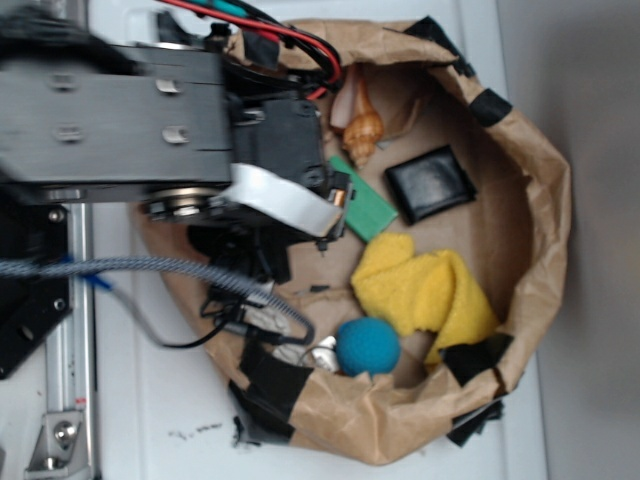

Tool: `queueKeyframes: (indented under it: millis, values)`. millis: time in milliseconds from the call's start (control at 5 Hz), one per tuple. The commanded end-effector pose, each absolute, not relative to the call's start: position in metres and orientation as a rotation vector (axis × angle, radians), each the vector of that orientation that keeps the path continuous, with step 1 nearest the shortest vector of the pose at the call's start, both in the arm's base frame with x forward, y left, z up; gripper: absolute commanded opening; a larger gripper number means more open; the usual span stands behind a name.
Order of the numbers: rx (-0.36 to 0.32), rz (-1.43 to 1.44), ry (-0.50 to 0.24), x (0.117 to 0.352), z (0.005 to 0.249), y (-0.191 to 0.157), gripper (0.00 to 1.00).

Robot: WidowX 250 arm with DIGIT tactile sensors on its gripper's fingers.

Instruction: Grab the green block.

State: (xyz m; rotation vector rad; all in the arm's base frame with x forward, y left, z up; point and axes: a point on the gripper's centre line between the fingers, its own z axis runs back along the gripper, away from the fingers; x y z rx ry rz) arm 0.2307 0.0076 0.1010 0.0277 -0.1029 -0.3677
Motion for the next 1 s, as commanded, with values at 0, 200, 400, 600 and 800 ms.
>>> queueKeyframes:
  millis: [0, 200, 400, 600, 800]
  values:
    - [-0.024, -0.372, -0.138, 0.247, 0.088, 0.035, 1.0]
    - [0.023, -0.424, -0.178, 0.255, 0.073, 0.036, 1.0]
    - [0.044, -0.459, -0.213, 0.273, 0.063, 0.034, 1.0]
    - [0.02, -0.495, -0.232, 0.283, 0.048, 0.018, 1.0]
    - [-0.048, -0.565, -0.212, 0.282, 0.023, -0.004, 1.0]
